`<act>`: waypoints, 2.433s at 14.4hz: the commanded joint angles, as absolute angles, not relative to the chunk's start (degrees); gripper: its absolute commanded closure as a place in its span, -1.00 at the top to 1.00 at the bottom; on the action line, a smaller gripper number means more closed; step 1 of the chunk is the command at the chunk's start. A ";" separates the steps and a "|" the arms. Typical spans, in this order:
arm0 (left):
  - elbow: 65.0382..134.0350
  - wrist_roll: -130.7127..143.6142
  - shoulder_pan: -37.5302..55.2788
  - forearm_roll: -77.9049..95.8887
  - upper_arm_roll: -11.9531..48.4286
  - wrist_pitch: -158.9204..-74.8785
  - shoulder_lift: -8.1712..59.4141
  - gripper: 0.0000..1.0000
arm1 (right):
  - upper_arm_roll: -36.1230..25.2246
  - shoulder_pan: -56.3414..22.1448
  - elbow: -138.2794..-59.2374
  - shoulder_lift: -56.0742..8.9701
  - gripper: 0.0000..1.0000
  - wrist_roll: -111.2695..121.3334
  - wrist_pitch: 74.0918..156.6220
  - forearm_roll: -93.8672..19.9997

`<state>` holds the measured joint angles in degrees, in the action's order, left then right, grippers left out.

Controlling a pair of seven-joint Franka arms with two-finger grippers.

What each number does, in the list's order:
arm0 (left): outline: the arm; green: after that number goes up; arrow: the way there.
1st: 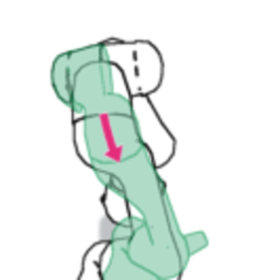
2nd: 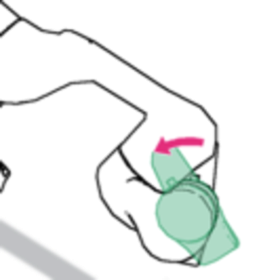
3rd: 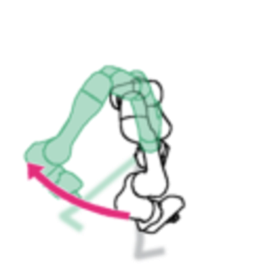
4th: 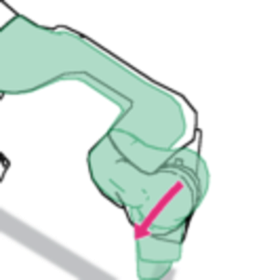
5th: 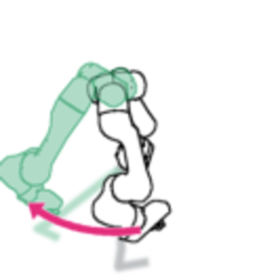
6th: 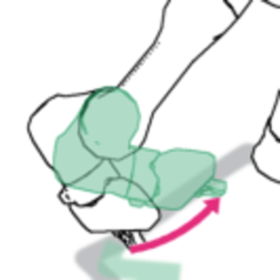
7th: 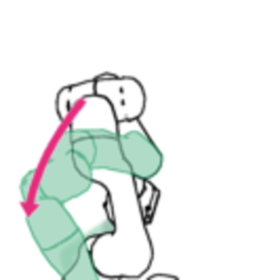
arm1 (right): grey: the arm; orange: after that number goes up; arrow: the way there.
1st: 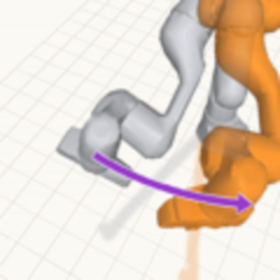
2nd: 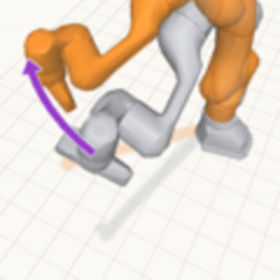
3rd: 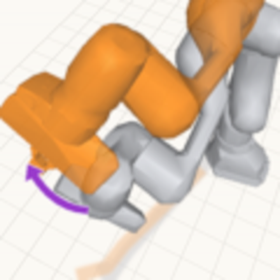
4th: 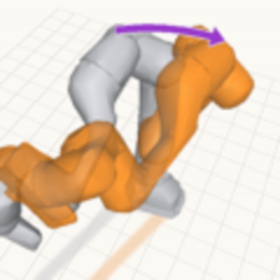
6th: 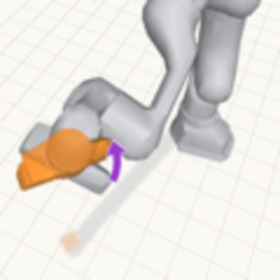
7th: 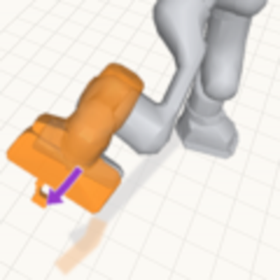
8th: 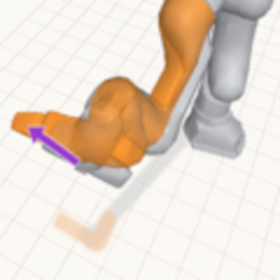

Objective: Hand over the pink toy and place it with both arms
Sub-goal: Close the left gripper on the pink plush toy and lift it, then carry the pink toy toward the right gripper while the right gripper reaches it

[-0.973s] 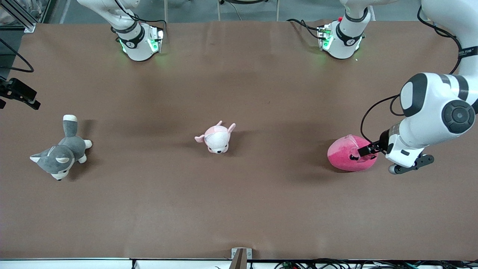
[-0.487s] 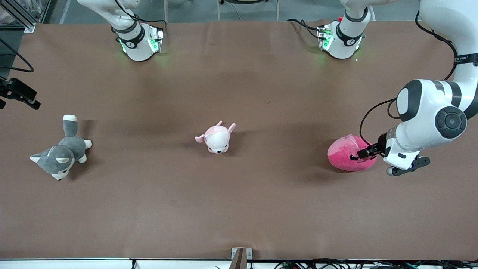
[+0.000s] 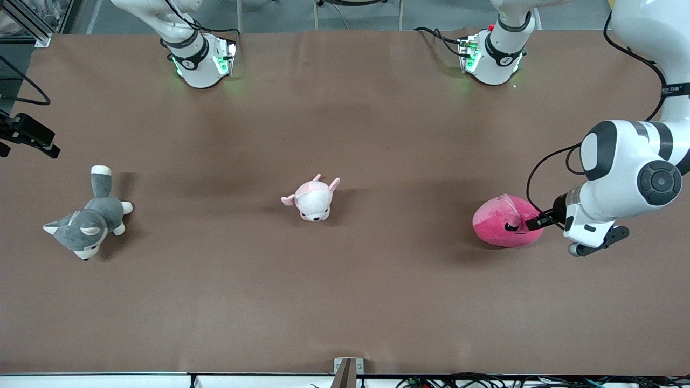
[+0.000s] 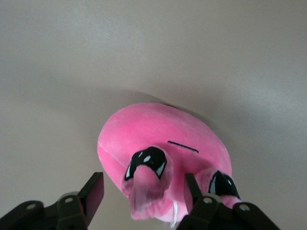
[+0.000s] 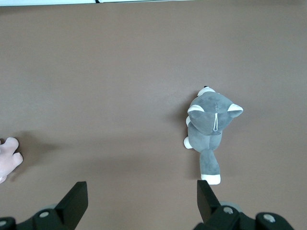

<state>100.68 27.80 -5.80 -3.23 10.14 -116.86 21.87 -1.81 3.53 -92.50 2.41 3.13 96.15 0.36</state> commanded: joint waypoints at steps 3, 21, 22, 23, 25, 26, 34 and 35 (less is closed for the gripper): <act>100.55 28.83 -4.92 -4.48 10.98 -117.77 22.24 -1.00 | -1.93 3.34 -92.72 2.64 1.00 2.99 95.72 0.70; 70.15 59.57 9.92 3.60 38.23 -115.38 27.50 -1.00 | -1.76 -0.52 -92.90 1.41 0.34 1.23 90.62 -25.37; 68.92 60.89 12.37 4.13 38.23 -117.75 28.29 -1.00 | -1.84 -1.40 -92.90 1.23 0.34 0.97 90.35 -27.23; 68.30 63.34 14.65 5.09 37.88 -120.38 29.08 -1.00 | -1.76 -2.45 -92.90 1.06 0.32 -0.16 90.44 -28.29; 68.29 69.15 17.91 5.19 37.88 -128.37 30.93 -1.00 | -1.84 -4.04 -92.81 0.88 0.32 -3.06 90.53 -31.53; 67.94 70.21 19.67 5.19 37.79 -131.28 31.98 -1.00 | -1.76 -4.74 -92.81 0.88 0.32 -3.95 90.88 -33.03; 67.94 78.05 25.93 5.19 35.77 -139.48 35.16 -1.00 | -1.85 -8.69 -92.90 -2.99 0.32 -5.01 93.34 -41.75; 67.94 78.05 25.93 5.19 35.77 -139.48 35.07 -1.00 | -1.93 -9.48 -93.25 -3.16 0.32 -4.92 93.34 -41.31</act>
<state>70.04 77.35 25.33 4.31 36.32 -139.65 34.88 -1.33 -7.51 -92.68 -3.45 -4.29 92.80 -41.02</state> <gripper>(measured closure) 0.903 0.335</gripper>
